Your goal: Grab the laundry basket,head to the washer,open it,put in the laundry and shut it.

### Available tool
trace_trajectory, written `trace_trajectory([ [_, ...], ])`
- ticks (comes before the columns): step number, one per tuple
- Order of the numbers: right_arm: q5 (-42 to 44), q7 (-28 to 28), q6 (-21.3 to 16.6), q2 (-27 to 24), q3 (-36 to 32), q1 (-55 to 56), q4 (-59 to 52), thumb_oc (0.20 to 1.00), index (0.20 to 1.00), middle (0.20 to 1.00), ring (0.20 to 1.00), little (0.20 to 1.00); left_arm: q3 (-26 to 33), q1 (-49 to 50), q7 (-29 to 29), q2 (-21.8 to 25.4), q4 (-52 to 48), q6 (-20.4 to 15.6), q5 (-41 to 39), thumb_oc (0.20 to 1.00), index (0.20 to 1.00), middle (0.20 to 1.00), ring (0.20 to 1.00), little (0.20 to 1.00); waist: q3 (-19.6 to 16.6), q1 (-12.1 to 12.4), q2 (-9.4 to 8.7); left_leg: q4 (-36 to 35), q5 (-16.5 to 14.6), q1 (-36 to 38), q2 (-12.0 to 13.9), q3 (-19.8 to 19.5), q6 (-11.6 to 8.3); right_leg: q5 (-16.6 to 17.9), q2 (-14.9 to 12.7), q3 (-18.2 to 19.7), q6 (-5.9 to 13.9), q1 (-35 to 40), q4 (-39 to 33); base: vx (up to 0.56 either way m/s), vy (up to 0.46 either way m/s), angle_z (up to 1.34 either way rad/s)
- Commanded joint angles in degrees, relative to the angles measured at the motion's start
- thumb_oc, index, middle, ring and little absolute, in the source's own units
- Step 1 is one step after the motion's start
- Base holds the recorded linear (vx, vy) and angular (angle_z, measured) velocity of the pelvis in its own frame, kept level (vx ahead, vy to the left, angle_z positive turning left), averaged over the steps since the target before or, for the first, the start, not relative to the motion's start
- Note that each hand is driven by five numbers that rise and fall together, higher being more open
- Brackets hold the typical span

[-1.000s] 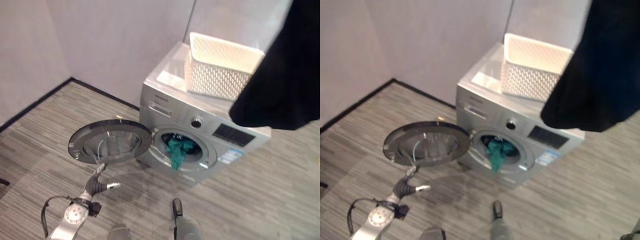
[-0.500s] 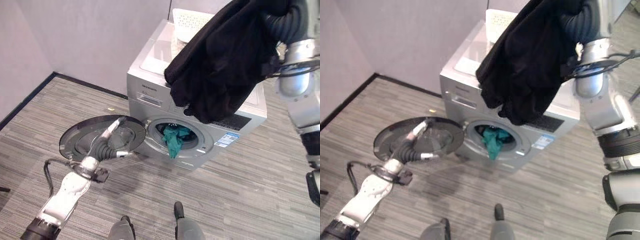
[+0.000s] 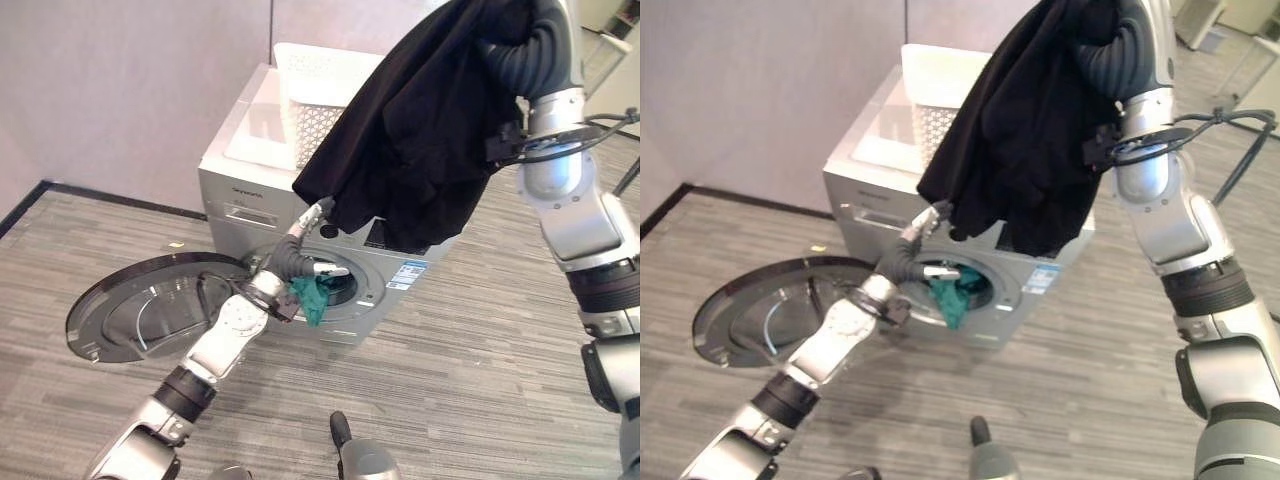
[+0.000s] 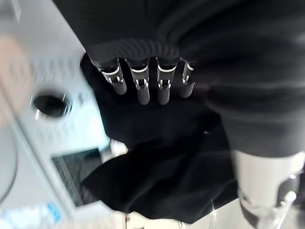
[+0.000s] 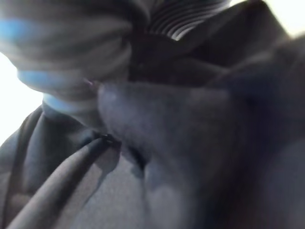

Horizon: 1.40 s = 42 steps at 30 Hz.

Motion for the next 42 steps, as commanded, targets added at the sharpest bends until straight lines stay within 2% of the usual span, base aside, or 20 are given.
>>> trace_trajectory([
  [1,2.2,0.5,-1.4,1.2,-2.9,0.6,-3.5,0.200,0.200,0.200,0.200,0.200,-0.6,2.5,1.5,-1.8,-1.1,-1.4,-1.5,1.000,1.000,1.000,1.000,1.000,-5.0,2.4,1.34,-13.5,-6.2,15.7,-1.6,-0.8,4.87,4.0,-1.3,2.4,3.77,-7.6,2.1,-0.02,0.011,-0.23],
  [11,6.4,3.3,-4.1,1.8,-5.3,10.1,-12.2,0.200,0.200,0.200,0.200,0.200,-0.4,0.4,5.1,-5.3,-2.0,-3.7,-0.9,1.000,1.000,1.000,1.000,1.000,-5.5,2.0,0.12,-13.5,-6.0,16.5,-2.0,-0.1,4.70,4.4,-2.2,1.8,4.18,-7.1,2.8,-0.04,-0.004,-0.07],
  [16,7.4,6.0,-5.4,0.6,-8.6,18.0,-17.3,0.200,0.200,0.200,0.200,0.200,1.6,-0.2,6.3,-4.7,-6.5,-4.3,0.6,1.000,1.000,1.000,1.000,1.000,-6.8,1.3,0.27,-14.4,-5.6,17.0,-1.9,-0.2,4.36,4.3,-2.9,0.2,4.36,-6.5,2.6,0.00,-0.005,0.02],
  [19,9.3,7.9,-6.0,0.1,-9.9,22.2,-20.2,0.200,0.200,0.200,0.200,0.200,2.0,-0.8,5.9,-5.1,-8.2,-4.3,-2.1,1.000,1.000,1.000,1.000,1.000,-7.4,0.6,0.56,-14.8,-5.3,17.0,-1.8,-0.1,4.07,4.1,-2.9,-0.1,4.40,-6.5,2.7,0.00,0.000,0.00],
  [22,13.0,10.4,-6.9,-1.0,-11.3,26.4,-22.6,0.200,0.200,0.200,0.200,0.200,-0.2,-2.6,4.0,-6.2,-8.1,-3.6,-4.6,1.000,1.000,1.000,1.000,1.000,-8.0,-0.2,0.88,-14.9,-5.0,16.9,-1.5,0.0,3.69,3.9,-3.1,-0.6,4.35,-6.3,2.2,-0.01,-0.009,0.09],
  [30,15.8,13.3,-7.4,-1.0,-11.8,31.3,-26.6,0.200,0.200,0.200,0.200,0.200,-3.5,-6.1,3.2,-9.2,-6.2,-3.2,-8.5,1.000,1.000,1.000,1.000,1.000,-8.1,-1.5,1.41,-14.1,-4.8,15.9,-1.0,0.2,3.05,4.2,-3.6,-1.4,4.22,-6.0,1.1,-0.01,-0.015,0.09],
  [35,19.0,15.0,-7.6,0.8,-8.4,32.2,-29.2,0.200,0.200,0.200,0.200,0.200,-6.5,-10.3,3.0,-13.0,-2.7,-2.8,-12.0,1.000,1.000,1.000,1.000,1.000,-7.2,-2.6,2.00,-12.2,-4.6,14.1,-0.6,0.4,2.15,4.5,-4.5,-2.5,3.95,-6.1,0.4,-0.03,-0.027,0.07],
  [37,19.4,14.7,-7.1,3.0,-6.5,31.6,-29.9,0.200,0.200,0.200,0.200,0.200,-7.5,-11.4,3.2,-15.1,-0.9,-2.4,-14.1,1.000,1.000,1.000,1.000,1.000,-6.6,-3.0,2.54,-12.0,-4.5,13.6,-0.7,0.6,1.91,4.7,-4.8,-2.6,3.85,-6.1,0.2,-0.02,-0.022,0.12],
  [41,19.7,14.6,-7.1,4.7,-5.1,31.3,-30.2,0.200,0.200,0.200,0.200,0.200,-8.2,-11.9,3.2,-16.2,0.2,-2.3,-14.8,1.000,1.000,1.000,1.000,1.000,-6.4,-3.2,2.97,-11.8,-4.5,13.5,-0.9,0.8,1.85,4.7,-5.0,-2.8,3.79,-6.2,0.1,0.00,-0.013,0.02],
  [42,19.4,13.3,-6.6,7.6,-2.9,30.3,-30.2,0.200,0.200,0.200,0.200,0.200,-9.3,-12.3,3.5,-18.3,1.8,-2.1,-16.9,1.000,1.000,1.000,1.000,1.000,-5.9,-3.6,3.58,-11.6,-4.5,13.2,-0.9,1.1,1.69,4.7,-5.3,-2.9,3.68,-6.2,-0.1,-0.01,-0.029,0.05],
])
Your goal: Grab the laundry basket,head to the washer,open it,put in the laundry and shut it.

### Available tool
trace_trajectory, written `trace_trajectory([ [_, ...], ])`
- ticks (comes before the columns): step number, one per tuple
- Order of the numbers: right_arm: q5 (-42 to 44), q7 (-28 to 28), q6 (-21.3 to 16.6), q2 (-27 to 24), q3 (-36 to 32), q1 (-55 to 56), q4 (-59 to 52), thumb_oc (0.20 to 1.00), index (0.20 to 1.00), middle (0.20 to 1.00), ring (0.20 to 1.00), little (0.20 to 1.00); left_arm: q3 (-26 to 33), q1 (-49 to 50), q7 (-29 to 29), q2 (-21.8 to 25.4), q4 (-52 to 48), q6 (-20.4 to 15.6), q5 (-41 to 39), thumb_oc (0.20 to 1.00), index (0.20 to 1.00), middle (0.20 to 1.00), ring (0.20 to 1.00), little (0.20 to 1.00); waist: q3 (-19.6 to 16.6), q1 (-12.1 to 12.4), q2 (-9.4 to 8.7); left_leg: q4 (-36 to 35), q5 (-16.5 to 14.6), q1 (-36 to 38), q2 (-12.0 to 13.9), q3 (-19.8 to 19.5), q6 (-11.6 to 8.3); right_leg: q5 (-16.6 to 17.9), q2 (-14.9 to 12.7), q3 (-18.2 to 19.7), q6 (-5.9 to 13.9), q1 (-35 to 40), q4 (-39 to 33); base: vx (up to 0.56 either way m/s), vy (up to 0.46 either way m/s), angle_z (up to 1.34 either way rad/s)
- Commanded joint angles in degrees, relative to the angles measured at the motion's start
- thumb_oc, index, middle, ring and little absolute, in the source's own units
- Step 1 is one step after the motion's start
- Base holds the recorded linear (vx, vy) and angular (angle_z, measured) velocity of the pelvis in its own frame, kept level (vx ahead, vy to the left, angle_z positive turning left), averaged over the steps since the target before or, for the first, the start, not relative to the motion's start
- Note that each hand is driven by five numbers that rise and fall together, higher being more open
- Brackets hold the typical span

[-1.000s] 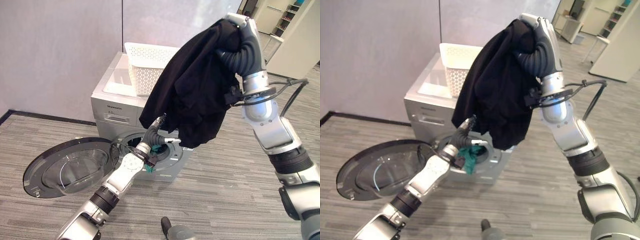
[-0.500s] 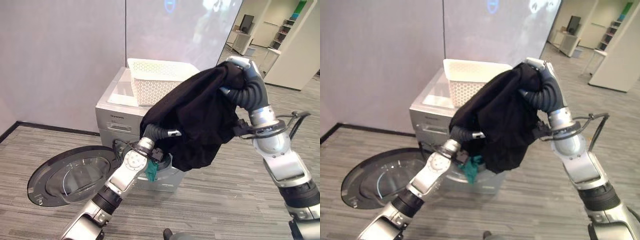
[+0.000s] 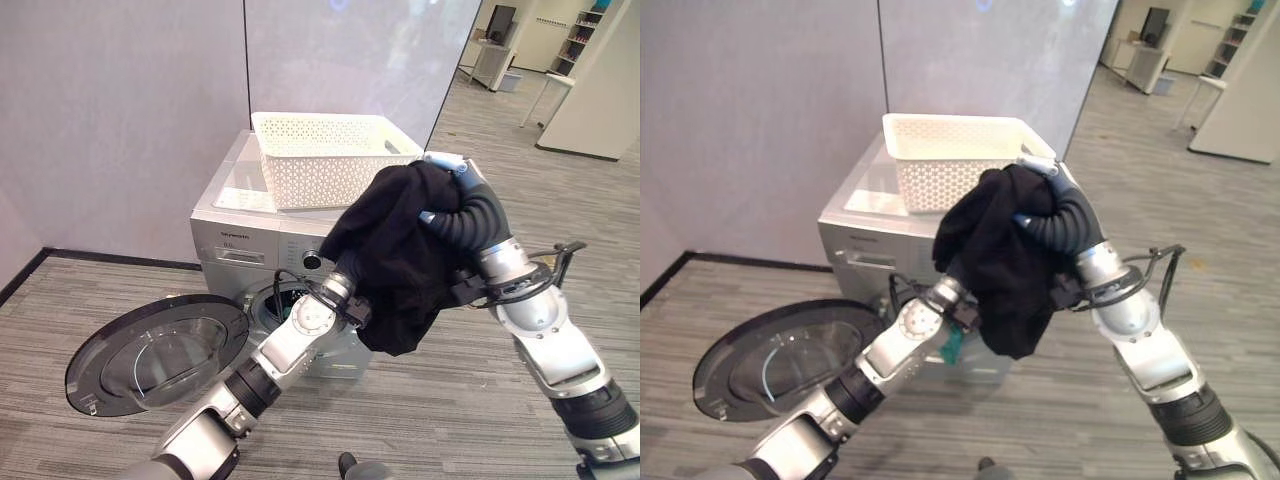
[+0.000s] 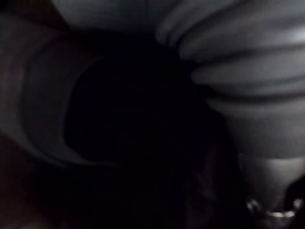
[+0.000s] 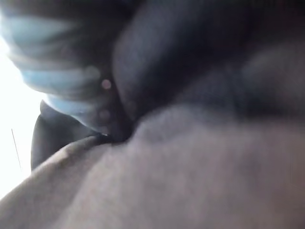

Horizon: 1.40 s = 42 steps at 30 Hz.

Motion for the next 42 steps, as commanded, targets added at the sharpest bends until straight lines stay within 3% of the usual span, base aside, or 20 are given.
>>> trace_trajectory([
  [1,1.9,-2.4,-2.1,3.1,0.5,-4.4,-3.3,0.200,0.200,0.200,0.200,0.200,-1.6,-5.1,-0.1,-3.1,0.3,-2.1,-3.4,1.000,1.000,1.000,1.000,1.000,0.3,0.9,-0.04,-9.2,-4.8,11.0,0.1,2.6,2.19,6.4,-3.7,0.0,3.30,-9.9,1.7,-0.01,-0.035,0.07],
  [7,1.6,-4.4,-1.4,6.9,2.1,-4.3,-2.8,0.200,0.200,0.200,0.200,0.200,-1.4,-4.6,0.7,-3.1,-0.7,-2.2,-4.4,1.000,1.000,1.000,1.000,1.000,0.8,1.3,1.17,-9.5,-4.5,10.9,0.2,2.8,1.93,5.8,-3.9,-0.5,2.95,-9.8,1.4,0.00,-0.011,0.02],
  [16,0.7,-5.8,-0.8,8.0,-0.2,-0.3,-2.4,0.200,0.200,0.200,0.200,0.200,0.9,-0.3,-0.6,-0.4,-2.6,-2.1,-7.4,1.000,1.000,1.000,1.000,1.000,0.9,1.5,1.97,-10.5,-4.0,11.5,0.8,3.3,1.36,4.9,-3.6,-1.1,2.58,-9.8,1.3,0.02,-0.026,0.01],
  [24,4.1,-6.1,-2.6,12.1,3.3,0.8,-1.8,0.200,0.200,0.200,0.200,0.200,1.9,0.2,1.7,-6.4,3.2,-6.0,-9.3,1.000,1.000,1.000,1.000,1.000,1.4,0.2,1.86,-12.2,-3.5,12.5,1.1,4.6,0.73,4.5,-3.1,-0.4,2.49,-10.5,1.4,0.00,-0.013,0.00],
  [25,4.3,-6.3,-2.7,12.2,3.8,0.8,-1.8,0.200,0.200,0.200,0.200,0.200,1.9,0.5,2.0,-6.8,3.6,-6.2,-9.8,0.570,0.570,0.570,0.570,0.570,1.5,0.0,1.78,-12.3,-3.5,12.6,1.1,4.7,0.71,4.5,-3.0,-0.2,2.49,-10.7,1.3,0.00,-0.034,-0.06],
  [26,4.7,-6.6,-3.0,12.5,4.7,1.2,-1.5,0.200,0.200,0.200,0.200,0.200,2.0,1.0,2.8,-7.5,4.2,-6.9,-9.9,0.272,0.272,0.272,0.272,0.272,1.8,-0.4,1.68,-12.6,-3.4,12.8,1.2,5.3,0.66,4.4,-2.7,0.3,2.46,-11.1,1.4,0.00,-0.035,-0.11],
  [27,4.9,-6.6,-3.0,12.5,4.9,1.4,-1.4,0.200,0.200,0.200,0.200,0.200,2.0,1.2,3.0,-7.5,4.1,-7.2,-9.9,0.200,0.200,0.200,0.200,0.200,1.9,-0.5,1.66,-12.8,-3.4,12.9,1.2,5.5,0.64,4.4,-2.6,0.5,2.45,-11.3,1.3,0.00,-0.022,-0.19],
  [42,4.8,-8.5,-3.9,12.4,7.6,3.1,-0.8,0.200,0.200,0.200,0.200,0.200,0.8,4.4,8.5,-8.9,6.8,-10.4,-4.2,0.200,0.200,0.200,0.200,0.200,2.3,-0.6,1.53,-15.6,-2.1,14.0,2.1,7.3,-0.28,4.1,-1.1,0.8,2.20,-12.3,0.9,0.00,-0.042,-0.07],
])
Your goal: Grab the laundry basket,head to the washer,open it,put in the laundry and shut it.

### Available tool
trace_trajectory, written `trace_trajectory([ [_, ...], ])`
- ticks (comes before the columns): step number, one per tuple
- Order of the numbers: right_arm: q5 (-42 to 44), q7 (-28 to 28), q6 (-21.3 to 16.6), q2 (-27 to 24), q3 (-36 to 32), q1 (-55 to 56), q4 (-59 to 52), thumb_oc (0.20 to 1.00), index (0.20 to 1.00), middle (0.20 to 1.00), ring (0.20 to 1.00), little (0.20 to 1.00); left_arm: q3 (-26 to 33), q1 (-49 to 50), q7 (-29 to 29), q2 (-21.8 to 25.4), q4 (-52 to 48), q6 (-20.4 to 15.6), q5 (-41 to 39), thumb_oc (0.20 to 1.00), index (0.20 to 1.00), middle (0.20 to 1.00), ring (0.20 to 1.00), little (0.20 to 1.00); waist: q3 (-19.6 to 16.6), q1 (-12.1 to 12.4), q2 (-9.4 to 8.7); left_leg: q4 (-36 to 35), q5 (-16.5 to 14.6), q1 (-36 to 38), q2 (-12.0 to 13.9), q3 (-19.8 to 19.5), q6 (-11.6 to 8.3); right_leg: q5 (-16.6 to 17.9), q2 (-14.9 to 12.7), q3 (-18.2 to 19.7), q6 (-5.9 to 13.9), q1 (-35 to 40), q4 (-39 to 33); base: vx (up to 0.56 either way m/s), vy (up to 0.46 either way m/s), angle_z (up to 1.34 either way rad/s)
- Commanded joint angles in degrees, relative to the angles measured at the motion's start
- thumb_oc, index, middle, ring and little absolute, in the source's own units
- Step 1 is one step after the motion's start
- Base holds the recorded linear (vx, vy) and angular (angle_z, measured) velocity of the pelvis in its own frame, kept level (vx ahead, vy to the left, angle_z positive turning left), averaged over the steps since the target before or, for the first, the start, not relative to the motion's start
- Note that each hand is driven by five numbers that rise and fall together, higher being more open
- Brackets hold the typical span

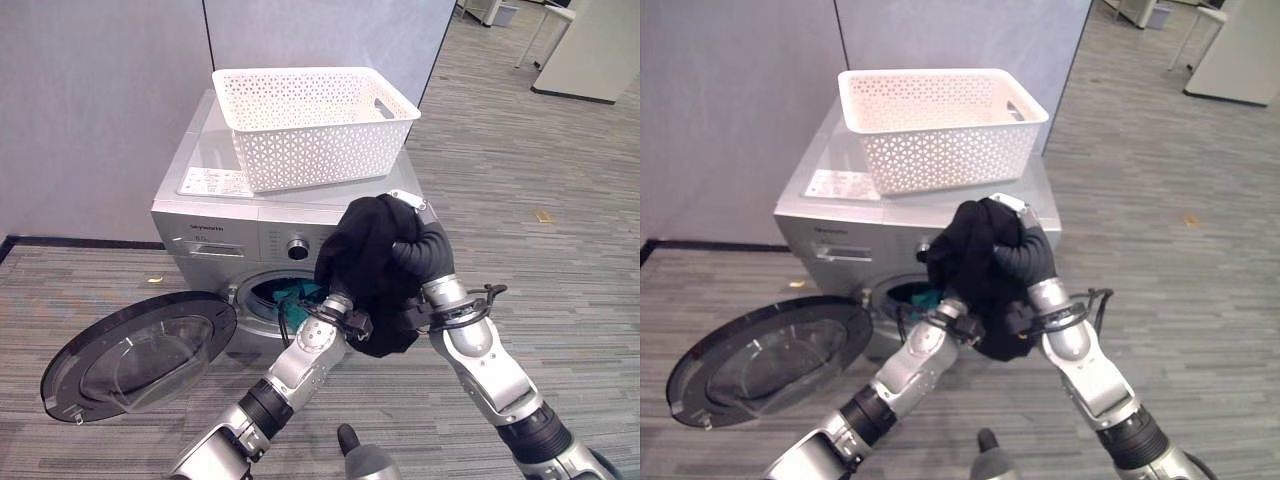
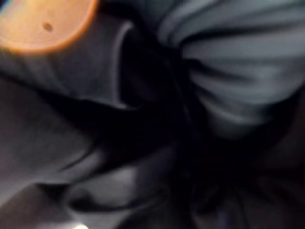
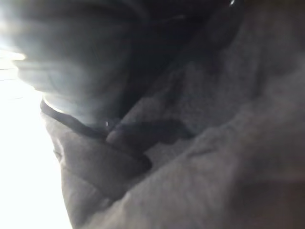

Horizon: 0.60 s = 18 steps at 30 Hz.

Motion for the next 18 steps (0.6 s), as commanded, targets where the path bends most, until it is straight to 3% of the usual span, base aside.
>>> trace_trajectory([
  [1,-0.1,-1.0,-4.8,1.2,-0.7,-1.8,-3.6,0.200,0.200,0.200,0.200,0.200,0.6,-2.1,2.6,-5.0,1.2,-5.2,2.9,0.200,0.200,0.200,0.200,0.200,-0.6,1.8,1.50,-3.0,-6.9,9.3,2.8,4.3,1.19,4.3,-1.3,-0.5,2.12,-10.2,1.9,0.01,-0.033,0.01],
  [7,-4.9,-1.7,-4.4,0.9,-4.7,4.0,-5.3,0.203,0.203,0.203,0.203,0.203,7.9,1.0,2.7,0.0,-5.5,-5.7,0.1,0.200,0.200,0.200,0.200,0.200,-1.2,2.7,2.59,-3.9,-6.9,10.3,2.9,4.2,1.28,3.8,-1.2,-1.3,2.22,-9.5,1.9,0.03,-0.005,0.00],
  [8,-5.3,-1.5,-4.4,1.0,-5.2,4.6,-5.5,0.407,0.407,0.407,0.407,0.407,8.2,1.2,2.7,0.1,-5.9,-5.7,0.1,0.200,0.200,0.200,0.200,0.200,-1.2,2.7,2.63,-4.0,-6.9,10.4,2.9,4.3,1.31,3.8,-1.1,-1.3,2.25,-9.4,1.9,0.00,0.000,0.00],
  [9,-6.1,-1.4,-4.5,0.9,-6.1,6.3,-5.7,0.671,0.671,0.671,0.671,0.671,8.6,1.7,2.6,0.4,-6.2,-5.6,0.3,0.200,0.200,0.200,0.200,0.200,-1.1,2.7,2.69,-4.0,-6.9,10.6,2.9,4.4,1.34,3.7,-1.1,-1.3,2.31,-9.4,1.9,0.00,0.000,0.00],
  [10,-7.1,-1.7,-4.5,0.7,-6.7,7.1,-5.6,1.000,1.000,1.000,1.000,1.000,8.8,2.0,2.4,0.7,-6.5,-5.7,0.5,0.200,0.200,0.200,0.200,0.200,-1.1,2.6,2.76,-4.1,-6.9,10.7,2.9,4.4,1.37,3.7,-1.1,-1.2,2.32,-9.4,2.0,0.00,0.000,0.00],
  [18,-11.1,-3.1,-5.6,1.0,-11.2,13.3,-5.0,1.000,1.000,1.000,1.000,1.000,9.3,7.0,0.5,2.6,-7.7,-5.3,0.6,0.200,0.200,0.200,0.200,0.200,-0.7,2.4,3.30,-4.0,-7.2,11.1,2.8,5.0,1.49,3.7,-1.0,-1.2,2.43,-9.5,2.0,0.00,0.000,0.00],
])
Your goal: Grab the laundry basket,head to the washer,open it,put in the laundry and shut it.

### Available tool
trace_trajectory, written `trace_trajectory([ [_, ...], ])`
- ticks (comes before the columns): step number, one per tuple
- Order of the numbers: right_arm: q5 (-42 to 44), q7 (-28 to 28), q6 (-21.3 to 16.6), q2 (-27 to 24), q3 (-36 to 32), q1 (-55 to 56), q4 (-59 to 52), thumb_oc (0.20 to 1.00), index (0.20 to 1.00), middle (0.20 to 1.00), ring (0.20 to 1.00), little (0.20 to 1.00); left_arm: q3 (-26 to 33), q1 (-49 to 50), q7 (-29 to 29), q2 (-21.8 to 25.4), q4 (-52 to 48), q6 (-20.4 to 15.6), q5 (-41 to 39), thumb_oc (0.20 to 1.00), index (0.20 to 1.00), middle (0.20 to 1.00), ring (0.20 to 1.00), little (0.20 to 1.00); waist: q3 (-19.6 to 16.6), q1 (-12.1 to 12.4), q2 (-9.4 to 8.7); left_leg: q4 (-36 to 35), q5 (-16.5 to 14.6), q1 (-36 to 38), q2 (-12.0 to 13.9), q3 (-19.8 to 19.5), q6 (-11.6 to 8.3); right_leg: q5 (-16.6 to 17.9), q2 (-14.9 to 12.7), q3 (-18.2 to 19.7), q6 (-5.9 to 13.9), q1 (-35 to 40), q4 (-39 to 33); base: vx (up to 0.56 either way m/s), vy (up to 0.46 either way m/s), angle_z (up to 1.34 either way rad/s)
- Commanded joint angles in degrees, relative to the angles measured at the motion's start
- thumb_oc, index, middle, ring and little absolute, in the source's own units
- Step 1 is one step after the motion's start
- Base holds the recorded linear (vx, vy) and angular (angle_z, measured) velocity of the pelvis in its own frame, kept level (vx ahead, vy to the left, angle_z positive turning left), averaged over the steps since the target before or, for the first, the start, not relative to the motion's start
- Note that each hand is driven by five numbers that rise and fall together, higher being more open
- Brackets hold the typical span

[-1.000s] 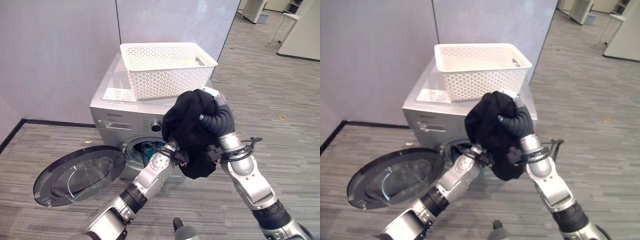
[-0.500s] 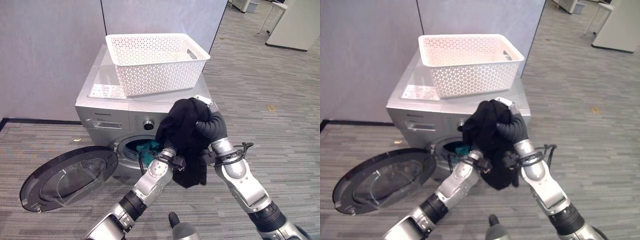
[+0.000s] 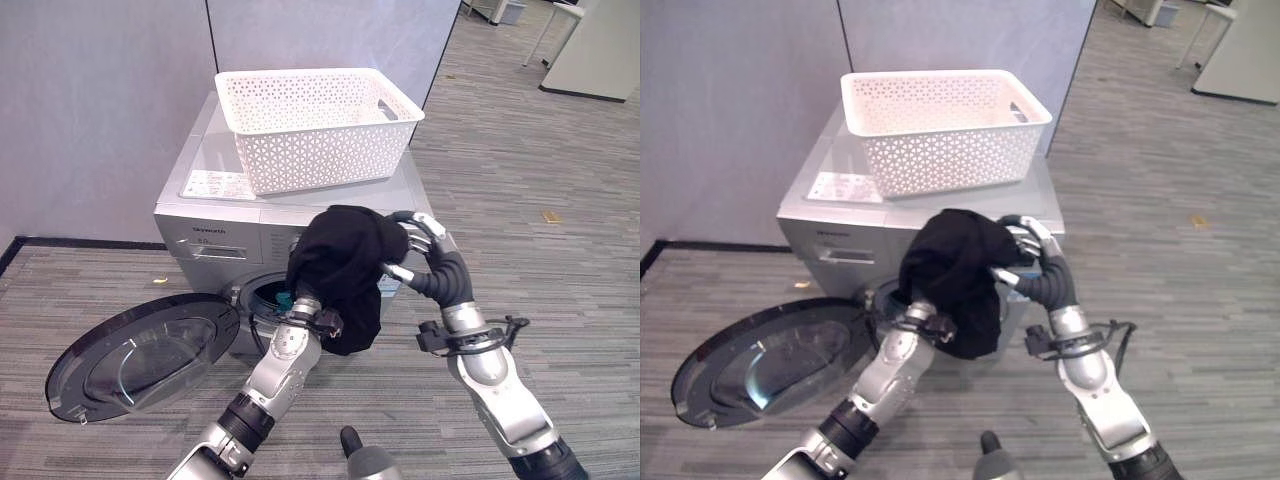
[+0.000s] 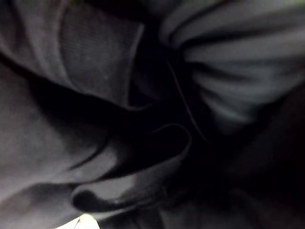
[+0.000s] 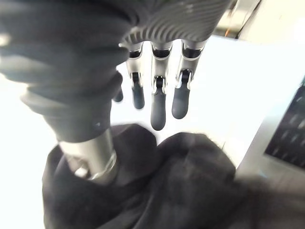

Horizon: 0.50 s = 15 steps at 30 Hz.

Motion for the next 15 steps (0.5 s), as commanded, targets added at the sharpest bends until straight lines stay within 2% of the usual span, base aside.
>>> trace_trajectory([
  [1,-1.9,-2.0,-4.0,0.6,-3.5,-0.3,-3.8,1.000,1.000,1.000,1.000,1.000,0.6,-0.5,-1.7,-0.6,-2.8,-3.7,-0.4,0.200,0.200,0.200,0.200,0.200,-0.8,1.8,2.13,4.8,-11.7,6.4,3.3,4.7,1.92,3.6,-1.4,-0.9,2.54,-10.4,2.7,0.01,0.004,-0.06],
  [10,-2.4,-3.4,-4.2,2.0,-8.9,9.5,-0.7,1.000,1.000,1.000,1.000,1.000,1.6,5.8,-3.8,1.8,-3.2,-2.9,-0.5,0.200,0.200,0.200,0.200,0.200,0.8,0.3,2.64,4.9,-11.7,6.2,3.1,5.4,1.84,3.7,-1.4,-0.3,2.66,-11.6,3.1,0.00,0.003,-0.03],
  [14,-4.5,-6.5,-3.2,3.1,-11.9,13.9,3.3,1.000,1.000,1.000,1.000,1.000,1.7,9.6,-4.9,3.2,-3.9,-2.7,-2.2,0.200,0.200,0.200,0.200,0.200,2.3,-0.3,2.98,5.5,-11.8,5.0,3.0,5.3,1.82,3.8,-1.5,-0.3,2.63,-12.7,3.3,-0.02,0.004,0.00],
  [15,-3.7,-8.2,-2.4,4.2,-12.7,14.7,6.5,1.000,1.000,1.000,1.000,1.000,2.0,11.3,-5.2,3.5,-3.9,-2.8,-3.9,0.200,0.200,0.200,0.200,0.200,3.7,-0.4,2.99,6.0,-11.7,4.0,3.0,5.3,1.79,4.1,-1.5,-0.1,2.59,-13.7,3.4,-0.06,0.014,-0.01],
])
